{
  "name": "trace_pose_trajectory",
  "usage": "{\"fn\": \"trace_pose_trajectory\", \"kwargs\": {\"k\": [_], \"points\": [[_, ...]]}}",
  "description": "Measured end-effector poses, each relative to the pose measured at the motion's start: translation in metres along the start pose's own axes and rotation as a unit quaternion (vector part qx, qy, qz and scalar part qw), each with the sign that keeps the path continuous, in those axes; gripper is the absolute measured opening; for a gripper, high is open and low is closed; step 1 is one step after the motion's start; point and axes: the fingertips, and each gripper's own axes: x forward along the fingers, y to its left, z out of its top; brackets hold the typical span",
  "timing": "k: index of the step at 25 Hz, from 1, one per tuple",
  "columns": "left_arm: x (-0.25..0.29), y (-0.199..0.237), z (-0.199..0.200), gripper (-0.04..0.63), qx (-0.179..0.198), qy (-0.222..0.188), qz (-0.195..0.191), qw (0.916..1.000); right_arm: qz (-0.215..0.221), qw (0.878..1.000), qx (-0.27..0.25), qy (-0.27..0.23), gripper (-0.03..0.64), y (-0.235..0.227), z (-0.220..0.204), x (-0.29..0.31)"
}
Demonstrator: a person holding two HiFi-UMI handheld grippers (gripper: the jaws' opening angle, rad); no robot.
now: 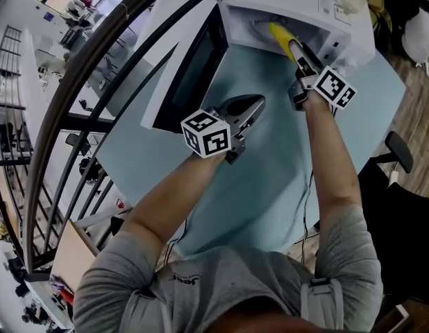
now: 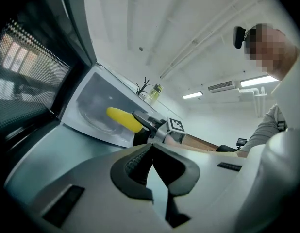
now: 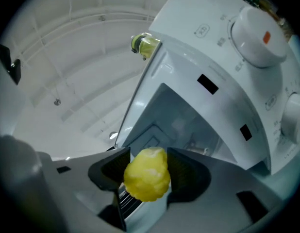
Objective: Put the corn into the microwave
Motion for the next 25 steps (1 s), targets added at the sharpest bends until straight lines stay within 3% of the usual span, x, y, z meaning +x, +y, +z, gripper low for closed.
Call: {"fn": "trace_pose_trajectory", "kwargs": {"k": [12,18,25], "points": [[0.007,0.011,-0.017,0.018,-0.002,0.004,-0.007,1.0,-0.054,0.995,-0.079,0.028,0.247,-0.032,-0.009,0.053],[0.01,0.025,-0.011,0.018,0.012,-0.002,0.003,0.9999,-0.069,0.982,-0.168,0.053,0.247,-0.036,-0.012,0.071],[0.01,0.045,-0.002,0.018,0.024,-0.021,0.028,0.9991,-0.089,0.972,-0.209,0.061,0.247,-0.05,-0.01,0.079]]}}
